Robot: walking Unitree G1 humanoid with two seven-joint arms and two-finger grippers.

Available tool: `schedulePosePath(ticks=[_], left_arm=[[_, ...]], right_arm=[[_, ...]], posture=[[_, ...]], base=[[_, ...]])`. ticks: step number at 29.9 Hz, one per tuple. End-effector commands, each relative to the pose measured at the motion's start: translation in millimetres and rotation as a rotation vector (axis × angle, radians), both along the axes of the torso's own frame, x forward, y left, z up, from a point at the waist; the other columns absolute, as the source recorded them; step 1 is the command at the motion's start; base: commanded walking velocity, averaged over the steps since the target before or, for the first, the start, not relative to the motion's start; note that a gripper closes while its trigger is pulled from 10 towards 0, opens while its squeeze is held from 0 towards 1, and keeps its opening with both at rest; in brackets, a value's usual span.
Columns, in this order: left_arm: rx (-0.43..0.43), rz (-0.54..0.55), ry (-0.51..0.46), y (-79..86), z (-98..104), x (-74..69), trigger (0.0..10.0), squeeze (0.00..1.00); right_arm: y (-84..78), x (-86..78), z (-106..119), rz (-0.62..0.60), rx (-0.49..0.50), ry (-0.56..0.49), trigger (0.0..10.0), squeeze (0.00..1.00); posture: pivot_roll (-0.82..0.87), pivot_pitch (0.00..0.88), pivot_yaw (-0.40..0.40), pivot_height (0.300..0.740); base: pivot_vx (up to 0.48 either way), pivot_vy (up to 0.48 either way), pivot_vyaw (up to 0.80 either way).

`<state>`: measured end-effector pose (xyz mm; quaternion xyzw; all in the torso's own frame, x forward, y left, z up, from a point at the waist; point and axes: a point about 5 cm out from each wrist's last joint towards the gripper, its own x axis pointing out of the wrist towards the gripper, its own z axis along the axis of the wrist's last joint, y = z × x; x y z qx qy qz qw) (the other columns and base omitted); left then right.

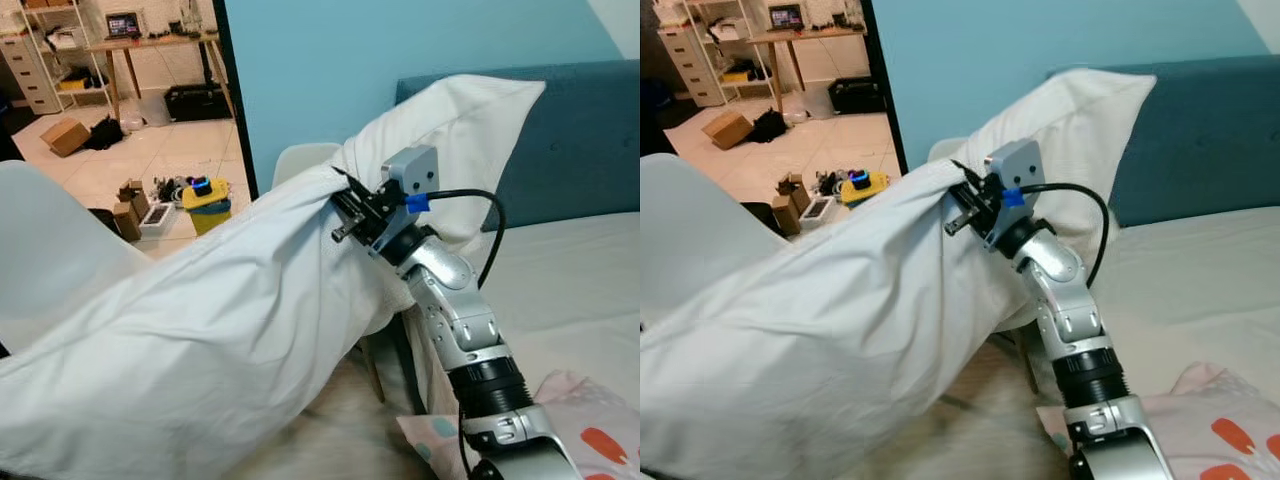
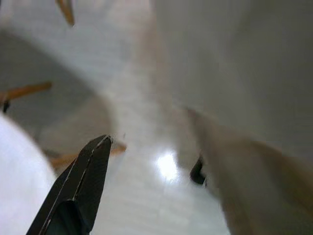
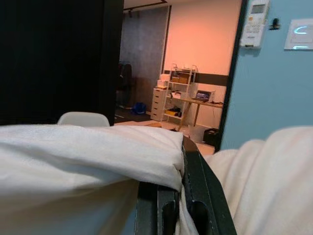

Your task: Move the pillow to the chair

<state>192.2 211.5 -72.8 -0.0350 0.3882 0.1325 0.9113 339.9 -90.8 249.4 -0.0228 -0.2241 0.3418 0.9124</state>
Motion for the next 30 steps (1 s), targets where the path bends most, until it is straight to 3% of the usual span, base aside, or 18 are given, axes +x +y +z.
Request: schedulePosePath(ticks=[1, 8, 15, 21, 22, 30], left_arm=[[-0.010, 0.010, -0.077, -0.9, 9.4, 15.4, 10.0, 0.00], [0.005, 0.032, -0.134, 3.2, 19.6, 29.7, 10.0, 0.00], [0.001, 0.052, -0.106, 5.9, 13.7, 19.5, 10.0, 0.00], [-0.003, 0.049, -0.121, 5.5, 14.5, 20.1, 10.0, 0.00], [-0.001, 0.044, -0.143, 5.5, 17.8, 24.7, 10.0, 0.00], [0.004, 0.030, -0.256, 6.5, 37.4, 51.1, 10.0, 0.00]], right_arm=[[6.2, -6.9, 23.5, 0.038, 0.053, -0.090, 0.0, 0.00], [8.6, -5.8, 23.9, 0.043, 0.058, -0.089, 0.0, 0.00], [8.5, -5.4, 23.4, 0.032, 0.063, -0.086, 0.0, 0.00], [7.0, -2.8, 20.9, -0.004, 0.055, -0.075, 0.0, 0.00], [5.9, -1.3, 20.0, -0.023, 0.059, -0.068, 10.0, 0.00], [5.8, 2.2, 18.2, -0.038, 0.054, -0.044, 10.0, 0.00]], posture=[[0.08, 0.000, 0.029, 0.740], [0.09, 0.000, 0.022, 0.740], [0.10, 0.000, 0.025, 0.740], [0.10, 0.000, 0.024, 0.740], [0.10, 0.000, 0.023, 0.740], [0.10, 0.000, 0.021, 0.740]], base=[[0.000, 0.000, 0.63], [0.000, 0.000, 0.63], [0.000, 0.000, 0.63], [0.042, 0.000, 0.52], [0.281, 0.000, 0.00], [0.296, 0.000, 0.00]])
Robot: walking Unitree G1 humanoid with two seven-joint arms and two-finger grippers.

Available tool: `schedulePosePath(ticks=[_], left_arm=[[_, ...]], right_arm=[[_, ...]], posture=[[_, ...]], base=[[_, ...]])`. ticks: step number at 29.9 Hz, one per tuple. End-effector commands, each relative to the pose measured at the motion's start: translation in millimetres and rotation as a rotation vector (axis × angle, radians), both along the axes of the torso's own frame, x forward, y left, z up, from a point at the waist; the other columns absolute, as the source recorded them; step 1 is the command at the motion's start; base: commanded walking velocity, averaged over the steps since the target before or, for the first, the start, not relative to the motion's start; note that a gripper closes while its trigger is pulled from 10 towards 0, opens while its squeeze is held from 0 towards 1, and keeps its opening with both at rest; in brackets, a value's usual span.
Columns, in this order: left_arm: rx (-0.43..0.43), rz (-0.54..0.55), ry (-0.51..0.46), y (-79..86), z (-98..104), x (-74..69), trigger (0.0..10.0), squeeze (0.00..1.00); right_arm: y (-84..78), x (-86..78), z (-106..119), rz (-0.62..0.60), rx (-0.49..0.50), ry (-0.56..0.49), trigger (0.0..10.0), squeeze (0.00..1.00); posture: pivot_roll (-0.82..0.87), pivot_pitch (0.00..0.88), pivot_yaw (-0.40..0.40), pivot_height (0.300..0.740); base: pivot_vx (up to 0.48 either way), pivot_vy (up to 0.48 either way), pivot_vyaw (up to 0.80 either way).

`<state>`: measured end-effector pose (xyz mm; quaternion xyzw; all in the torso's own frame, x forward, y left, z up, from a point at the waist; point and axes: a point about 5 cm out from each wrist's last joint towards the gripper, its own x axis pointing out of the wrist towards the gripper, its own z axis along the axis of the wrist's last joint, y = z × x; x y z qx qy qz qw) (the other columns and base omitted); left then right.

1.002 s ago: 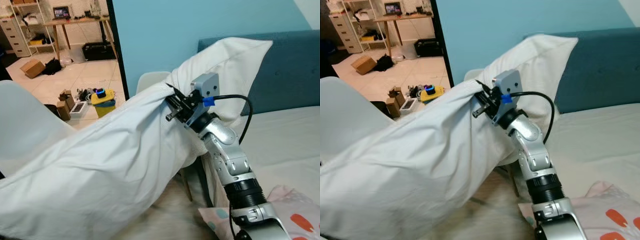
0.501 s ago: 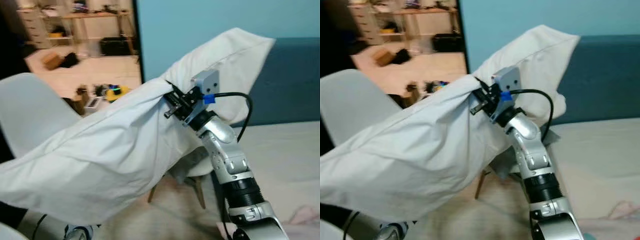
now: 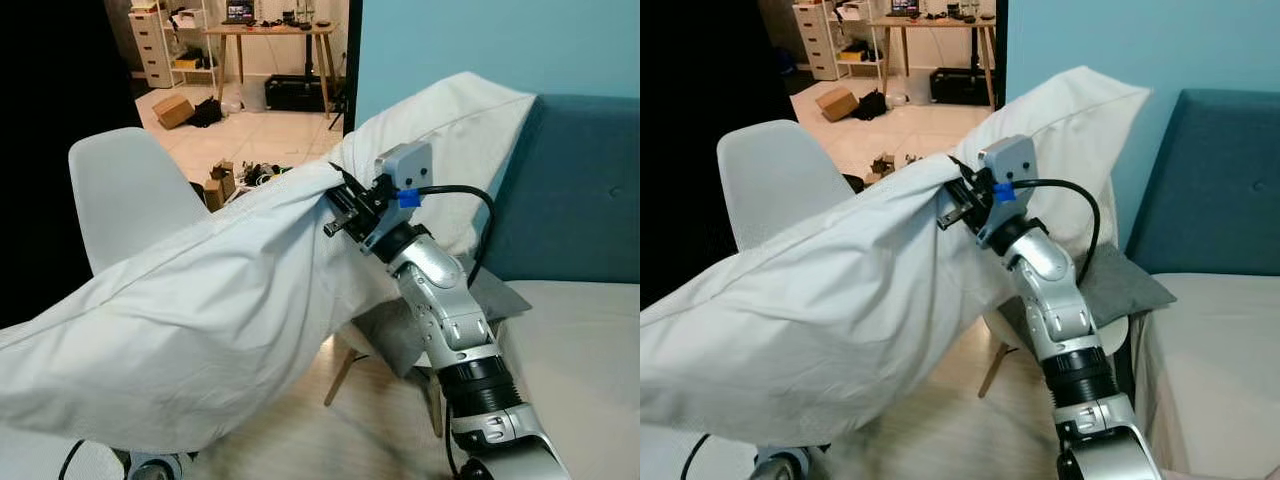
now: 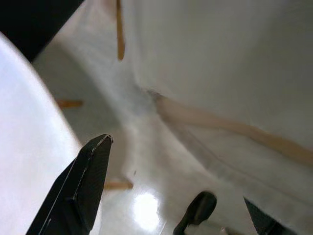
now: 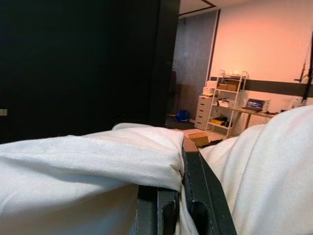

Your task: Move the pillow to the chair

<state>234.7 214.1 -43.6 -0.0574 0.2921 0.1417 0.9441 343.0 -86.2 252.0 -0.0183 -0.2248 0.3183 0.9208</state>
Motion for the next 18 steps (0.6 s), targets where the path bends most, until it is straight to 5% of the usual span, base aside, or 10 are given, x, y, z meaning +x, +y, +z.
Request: schedulePosePath(ticks=[1, 11, 18], left_arm=[[0.011, -0.004, -0.066, 3.7, 11.4, 12.7, 10.0, 0.00], [0.011, -0.036, -0.100, -2.1, 17.7, 21.9, 10.0, 0.00], [0.005, -0.044, -0.092, -5.3, 14.6, 18.7, 10.0, 0.00]], right_arm=[[1.2, -0.7, 15.6, 0.010, 0.036, -0.045, 10.0, 0.00], [-0.4, 0.3, 14.6, -0.005, 0.047, -0.039, 10.0, 0.00], [-0.2, -1.2, 12.4, 0.000, 0.037, -0.031, 10.0, 0.00]], posture=[[0.10, 0.000, 0.021, 0.740], [0.10, 0.000, 0.027, 0.740], [0.10, 0.000, 0.025, 0.740]], base=[[0.315, 0.000, 0.00], [0.331, 0.000, 0.16], [0.340, 0.000, 0.76]])
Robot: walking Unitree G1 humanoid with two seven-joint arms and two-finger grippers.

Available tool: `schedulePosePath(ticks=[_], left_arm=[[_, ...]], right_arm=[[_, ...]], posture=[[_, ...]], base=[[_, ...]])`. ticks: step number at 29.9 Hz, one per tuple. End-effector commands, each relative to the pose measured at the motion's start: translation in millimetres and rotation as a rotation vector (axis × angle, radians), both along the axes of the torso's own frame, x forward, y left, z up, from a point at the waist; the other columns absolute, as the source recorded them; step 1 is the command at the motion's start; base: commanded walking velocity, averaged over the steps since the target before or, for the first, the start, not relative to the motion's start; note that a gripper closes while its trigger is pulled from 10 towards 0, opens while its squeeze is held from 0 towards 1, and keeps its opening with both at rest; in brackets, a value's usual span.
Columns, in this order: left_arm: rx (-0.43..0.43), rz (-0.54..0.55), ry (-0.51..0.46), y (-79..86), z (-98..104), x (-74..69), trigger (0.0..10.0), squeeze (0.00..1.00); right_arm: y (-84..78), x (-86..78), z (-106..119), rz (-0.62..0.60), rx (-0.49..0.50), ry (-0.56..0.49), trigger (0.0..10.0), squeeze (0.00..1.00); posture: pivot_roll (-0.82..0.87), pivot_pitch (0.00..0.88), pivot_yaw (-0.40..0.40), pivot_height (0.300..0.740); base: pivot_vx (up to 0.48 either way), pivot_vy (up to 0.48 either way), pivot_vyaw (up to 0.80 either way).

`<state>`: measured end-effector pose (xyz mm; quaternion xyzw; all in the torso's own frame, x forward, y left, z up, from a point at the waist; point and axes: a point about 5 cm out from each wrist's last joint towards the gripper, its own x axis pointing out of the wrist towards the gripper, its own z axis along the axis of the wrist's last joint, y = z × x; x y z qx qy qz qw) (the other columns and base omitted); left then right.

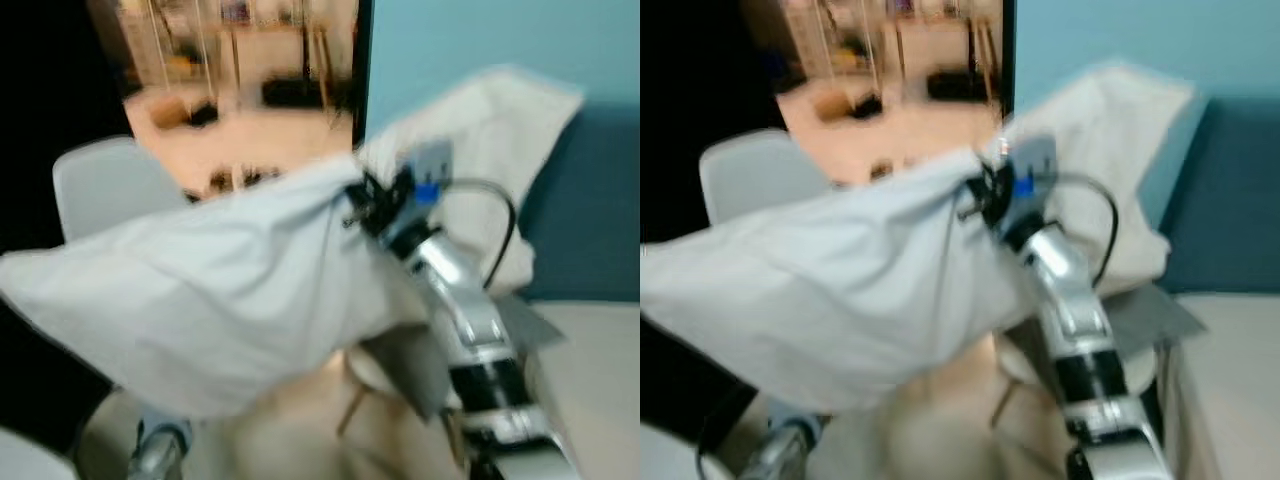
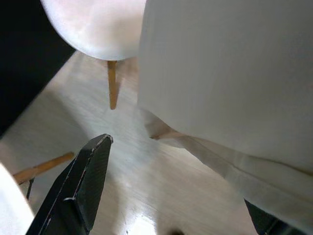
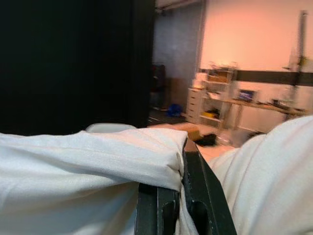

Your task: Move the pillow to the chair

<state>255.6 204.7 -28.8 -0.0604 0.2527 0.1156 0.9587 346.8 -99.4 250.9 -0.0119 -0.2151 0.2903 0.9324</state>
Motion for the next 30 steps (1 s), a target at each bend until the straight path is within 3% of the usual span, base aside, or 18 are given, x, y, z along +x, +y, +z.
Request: schedulePosePath(ticks=[1, 25, 30], left_arm=[[0.012, 0.001, -0.005, 3.3, -0.3, -2.1, 10.0, 0.00], [0.000, -0.015, -0.044, -2.3, 7.3, 8.4, 10.0, 0.00], [0.000, -0.013, -0.049, -1.6, 8.4, 9.5, 10.0, 0.00]], right_arm=[[12.7, -4.4, 13.5, 0.042, 0.019, -0.061, 10.0, 0.00], [10.3, -1.2, 15.4, 0.009, 0.041, -0.054, 10.0, 0.00], [13.8, -4.4, 14.7, 0.069, 0.056, -0.038, 10.0, 0.00]], posture=[[0.10, 0.000, 0.025, 0.740], [0.10, 0.000, 0.030, 0.740], [0.09, 0.000, 0.030, 0.740]], base=[[0.345, 0.000, 0.00], [0.344, 0.000, 0.00], [0.343, 0.000, 0.74]])
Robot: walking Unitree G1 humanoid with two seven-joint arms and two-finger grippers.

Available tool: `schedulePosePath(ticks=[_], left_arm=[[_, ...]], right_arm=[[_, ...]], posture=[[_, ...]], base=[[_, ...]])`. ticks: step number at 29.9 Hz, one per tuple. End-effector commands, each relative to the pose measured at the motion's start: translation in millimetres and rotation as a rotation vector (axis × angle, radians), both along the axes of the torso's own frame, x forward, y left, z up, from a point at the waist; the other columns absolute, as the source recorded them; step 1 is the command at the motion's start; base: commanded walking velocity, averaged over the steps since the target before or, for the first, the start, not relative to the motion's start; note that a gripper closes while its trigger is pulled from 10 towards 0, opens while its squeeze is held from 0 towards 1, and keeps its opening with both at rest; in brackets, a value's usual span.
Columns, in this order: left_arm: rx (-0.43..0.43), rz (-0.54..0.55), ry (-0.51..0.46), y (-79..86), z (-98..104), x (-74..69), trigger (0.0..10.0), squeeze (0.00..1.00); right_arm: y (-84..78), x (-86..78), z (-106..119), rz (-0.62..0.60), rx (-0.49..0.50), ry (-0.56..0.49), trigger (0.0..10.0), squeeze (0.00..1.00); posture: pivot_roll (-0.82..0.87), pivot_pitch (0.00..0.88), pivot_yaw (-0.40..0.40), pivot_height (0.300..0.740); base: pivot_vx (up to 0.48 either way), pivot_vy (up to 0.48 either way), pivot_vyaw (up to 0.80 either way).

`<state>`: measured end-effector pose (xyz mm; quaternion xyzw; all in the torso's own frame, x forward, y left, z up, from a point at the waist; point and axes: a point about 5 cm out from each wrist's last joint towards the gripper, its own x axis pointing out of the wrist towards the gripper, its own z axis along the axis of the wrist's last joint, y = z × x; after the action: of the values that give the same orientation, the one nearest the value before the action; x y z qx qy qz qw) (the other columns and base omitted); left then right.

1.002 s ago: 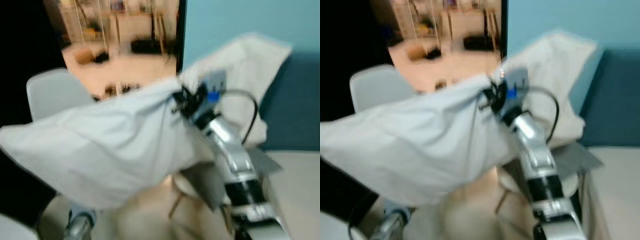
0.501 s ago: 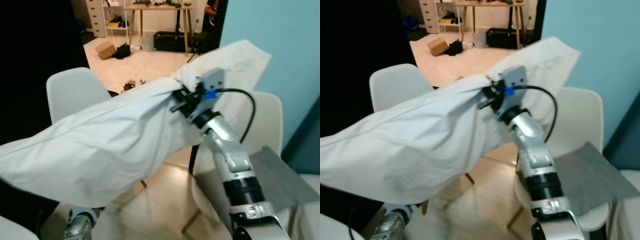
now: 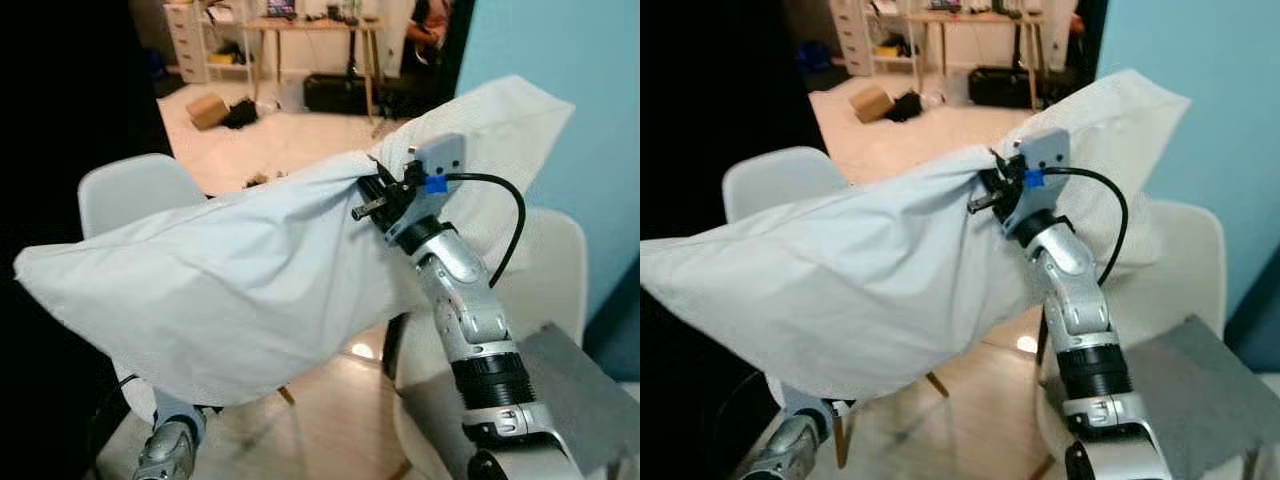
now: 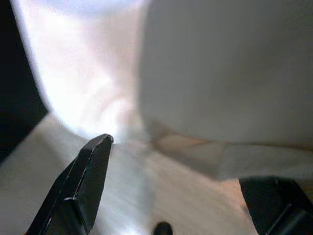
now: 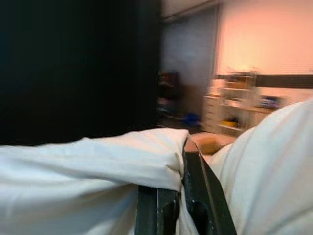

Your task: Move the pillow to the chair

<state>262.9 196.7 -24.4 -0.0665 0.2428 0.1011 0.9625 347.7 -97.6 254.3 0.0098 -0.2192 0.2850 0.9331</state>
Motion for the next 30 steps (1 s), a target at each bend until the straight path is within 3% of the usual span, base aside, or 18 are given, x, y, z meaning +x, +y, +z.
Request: schedulePosePath(ticks=[1, 12, 30], left_arm=[[0.016, 0.012, -0.025, 6.3, 4.0, 2.2, 10.0, 0.00], [0.015, 0.009, -0.025, 5.0, 4.0, 2.7, 10.0, 0.00], [0.030, 0.017, -0.011, 7.0, 0.7, -2.0, 10.0, 0.00]], right_arm=[[11.9, -5.3, 11.3, 0.069, 0.011, -0.045, 10.0, 0.00], [11.8, -6.0, 8.8, 0.057, -0.006, -0.043, 10.0, 0.00], [18.1, -4.6, -1.9, 0.062, -0.062, 0.003, 10.0, 0.00]], posture=[[0.09, 0.000, 0.030, 0.740], [0.09, 0.000, 0.033, 0.740], [0.10, 0.000, 0.023, 0.740]], base=[[0.345, 0.000, 0.80], [0.343, 0.000, 0.74], [0.339, 0.000, 0.00]])
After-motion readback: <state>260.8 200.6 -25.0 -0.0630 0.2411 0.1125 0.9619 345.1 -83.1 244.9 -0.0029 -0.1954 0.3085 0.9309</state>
